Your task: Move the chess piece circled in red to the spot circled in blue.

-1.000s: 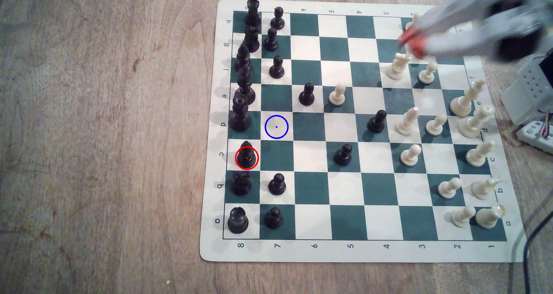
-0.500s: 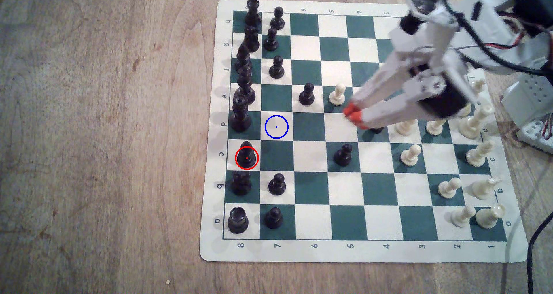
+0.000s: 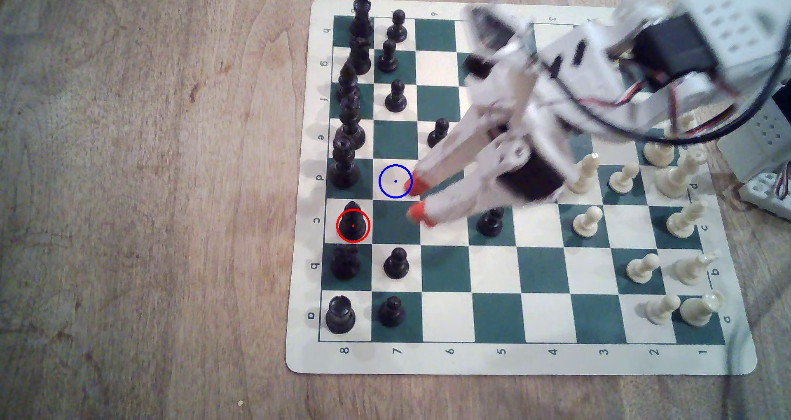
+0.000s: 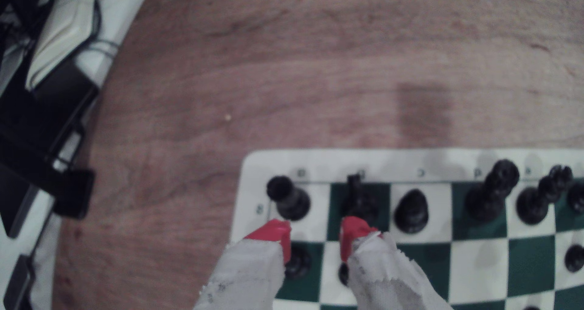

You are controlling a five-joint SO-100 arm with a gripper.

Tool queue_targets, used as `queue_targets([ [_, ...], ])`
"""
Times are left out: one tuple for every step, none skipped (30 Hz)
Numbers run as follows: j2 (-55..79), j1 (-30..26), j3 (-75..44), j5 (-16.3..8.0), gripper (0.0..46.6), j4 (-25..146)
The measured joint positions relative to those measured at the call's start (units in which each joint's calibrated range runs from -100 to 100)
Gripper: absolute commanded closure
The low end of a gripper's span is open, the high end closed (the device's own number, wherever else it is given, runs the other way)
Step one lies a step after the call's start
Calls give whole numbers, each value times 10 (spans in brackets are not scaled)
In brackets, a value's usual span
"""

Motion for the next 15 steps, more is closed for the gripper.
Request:
queue_targets([
  [10,0,-7,0,346,-4],
  [26,1,-20,0,341,-9],
  [50,2,-36,0,338,-16],
  [61,4,-41,0,336,-18],
  [72,10,-46,0,332,-21],
  [82,15,-52,0,327,-25],
  [90,20,-55,0,321,-29],
  [103,30,-60,0,321,-34],
  [107,35,-62,0,320,-37],
  [112,41,-66,0,320,-38],
  [120,44,-71,0,321,-41],
  [132,52,-75,0,322,-46],
  [136,55,-76,0,323,-48],
  [141,56,-76,0,325,-50],
  [146,56,-76,0,326,-53],
])
